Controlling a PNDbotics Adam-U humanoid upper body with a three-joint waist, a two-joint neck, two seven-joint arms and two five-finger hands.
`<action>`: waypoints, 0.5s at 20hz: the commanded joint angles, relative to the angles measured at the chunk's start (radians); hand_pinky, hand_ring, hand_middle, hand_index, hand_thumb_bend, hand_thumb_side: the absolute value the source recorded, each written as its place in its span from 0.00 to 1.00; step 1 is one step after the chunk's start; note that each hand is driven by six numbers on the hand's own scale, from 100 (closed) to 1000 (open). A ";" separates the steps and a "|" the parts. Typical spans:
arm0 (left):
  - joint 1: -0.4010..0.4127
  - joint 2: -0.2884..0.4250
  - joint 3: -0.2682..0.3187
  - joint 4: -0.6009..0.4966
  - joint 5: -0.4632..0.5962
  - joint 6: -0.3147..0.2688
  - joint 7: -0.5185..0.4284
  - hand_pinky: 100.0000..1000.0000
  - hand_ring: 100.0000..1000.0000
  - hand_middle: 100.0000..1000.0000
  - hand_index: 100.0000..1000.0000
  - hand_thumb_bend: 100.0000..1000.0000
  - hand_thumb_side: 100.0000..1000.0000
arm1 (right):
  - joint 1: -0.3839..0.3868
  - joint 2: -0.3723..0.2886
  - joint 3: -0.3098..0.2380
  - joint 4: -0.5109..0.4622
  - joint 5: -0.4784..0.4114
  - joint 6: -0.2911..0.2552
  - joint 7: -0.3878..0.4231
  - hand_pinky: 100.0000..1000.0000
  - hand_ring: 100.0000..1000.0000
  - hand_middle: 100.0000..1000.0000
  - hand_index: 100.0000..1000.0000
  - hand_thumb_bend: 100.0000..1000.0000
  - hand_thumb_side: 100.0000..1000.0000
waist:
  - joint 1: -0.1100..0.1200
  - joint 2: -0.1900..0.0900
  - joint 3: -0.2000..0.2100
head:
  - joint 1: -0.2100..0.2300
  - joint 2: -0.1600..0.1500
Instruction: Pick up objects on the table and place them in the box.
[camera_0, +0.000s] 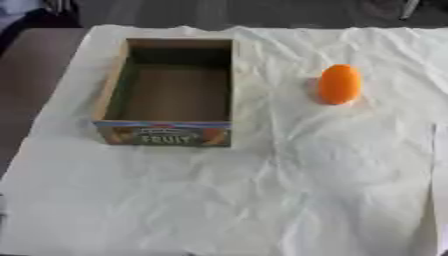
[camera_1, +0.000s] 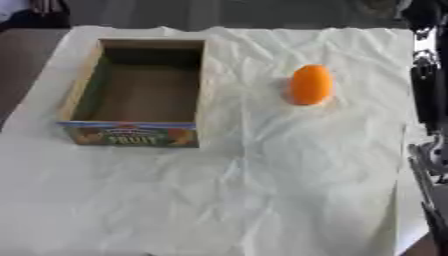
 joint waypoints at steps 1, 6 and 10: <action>-0.005 0.006 0.001 -0.017 0.002 -0.001 -0.007 0.24 0.64 0.80 0.71 0.00 0.71 | -0.031 -0.078 0.017 -0.020 0.080 0.038 0.072 0.86 0.86 0.72 0.86 0.23 1.00 | -0.001 -0.018 0.003 | -0.006 0.000; -0.006 0.007 -0.001 -0.017 0.005 -0.001 -0.012 0.24 0.64 0.80 0.71 0.00 0.71 | -0.065 -0.164 0.052 -0.020 0.186 0.100 0.206 0.86 0.86 0.75 0.88 0.32 1.00 | -0.002 -0.020 0.005 | -0.011 0.000; -0.005 0.008 -0.003 -0.017 0.006 0.000 -0.015 0.24 0.65 0.80 0.71 0.00 0.71 | -0.088 -0.217 0.075 -0.020 0.238 0.136 0.286 0.86 0.86 0.76 0.88 0.33 1.00 | -0.004 -0.021 0.006 | -0.013 0.000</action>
